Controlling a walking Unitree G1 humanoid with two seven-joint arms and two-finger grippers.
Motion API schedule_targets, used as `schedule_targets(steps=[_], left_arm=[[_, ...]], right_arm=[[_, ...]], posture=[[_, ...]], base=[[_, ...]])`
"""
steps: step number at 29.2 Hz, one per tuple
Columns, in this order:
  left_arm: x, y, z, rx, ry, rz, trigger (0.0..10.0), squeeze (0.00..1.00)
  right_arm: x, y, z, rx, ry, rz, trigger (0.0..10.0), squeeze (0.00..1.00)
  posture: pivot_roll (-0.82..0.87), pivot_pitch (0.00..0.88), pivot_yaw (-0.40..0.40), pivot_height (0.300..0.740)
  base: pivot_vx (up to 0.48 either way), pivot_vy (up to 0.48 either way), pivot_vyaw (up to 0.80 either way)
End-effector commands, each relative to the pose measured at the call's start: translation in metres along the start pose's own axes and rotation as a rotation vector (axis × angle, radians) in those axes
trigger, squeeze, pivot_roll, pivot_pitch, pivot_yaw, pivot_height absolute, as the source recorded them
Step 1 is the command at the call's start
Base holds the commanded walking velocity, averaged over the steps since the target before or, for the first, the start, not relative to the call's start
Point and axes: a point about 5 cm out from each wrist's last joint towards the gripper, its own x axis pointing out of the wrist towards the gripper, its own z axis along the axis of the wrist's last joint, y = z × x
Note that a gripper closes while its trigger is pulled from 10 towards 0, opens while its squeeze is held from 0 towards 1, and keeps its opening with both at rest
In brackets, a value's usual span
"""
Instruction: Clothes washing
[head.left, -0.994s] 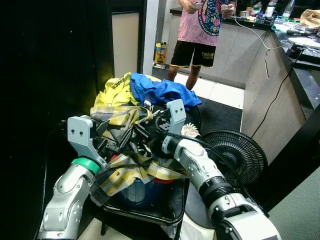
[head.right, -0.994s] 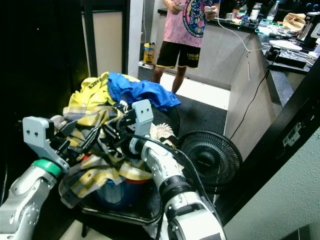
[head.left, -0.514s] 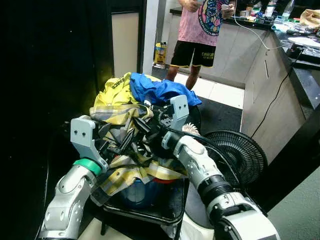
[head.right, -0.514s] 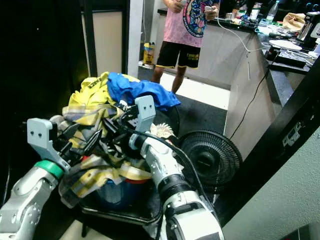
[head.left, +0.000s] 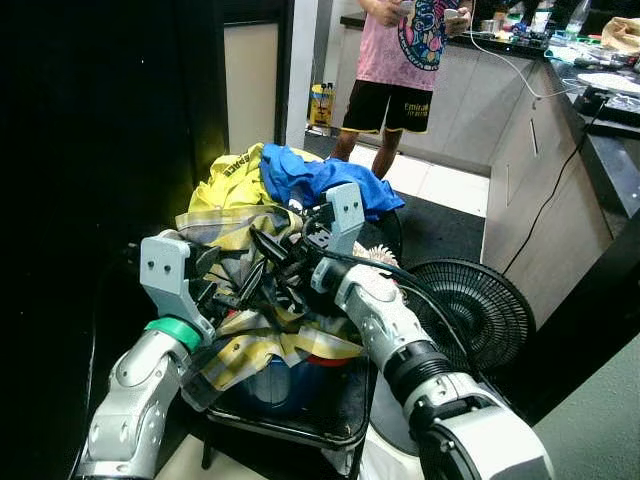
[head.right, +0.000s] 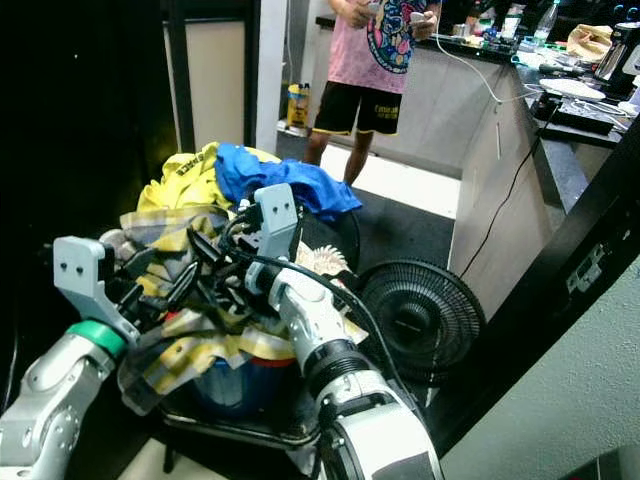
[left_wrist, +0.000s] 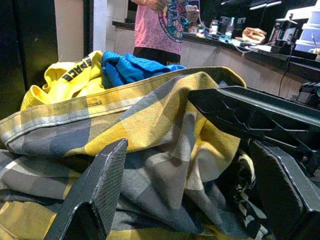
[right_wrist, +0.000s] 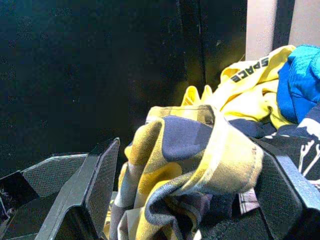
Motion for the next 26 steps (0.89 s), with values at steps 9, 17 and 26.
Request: schedule_targets(steps=[9, 17, 26], left_arm=[[-0.0028, -0.0022, -0.0013, 0.011, 0.010, -0.001, 10.0, 0.00], [-0.0012, -0.0023, -0.0003, 0.005, -0.004, 0.000, 10.0, 0.00], [0.0012, -0.0029, 0.0018, 0.001, -0.017, -0.004, 10.0, 0.00]], right_arm=[[0.0068, 0.0104, -0.0005, -0.002, 0.005, 0.048, 0.0, 0.00], [0.0060, 0.0078, 0.0015, 0.002, -0.008, 0.048, 0.0, 0.00], [0.0052, 0.0063, 0.0042, 0.009, -0.029, 0.049, 0.0, 0.00]], posture=[[-0.01, 0.079, -0.036, 0.740], [-0.01, 0.074, -0.033, 0.740], [-0.02, 0.066, -0.029, 0.740]], base=[[0.000, 0.000, 0.00], [0.000, 0.000, 0.00], [0.000, 0.000, 0.00]])
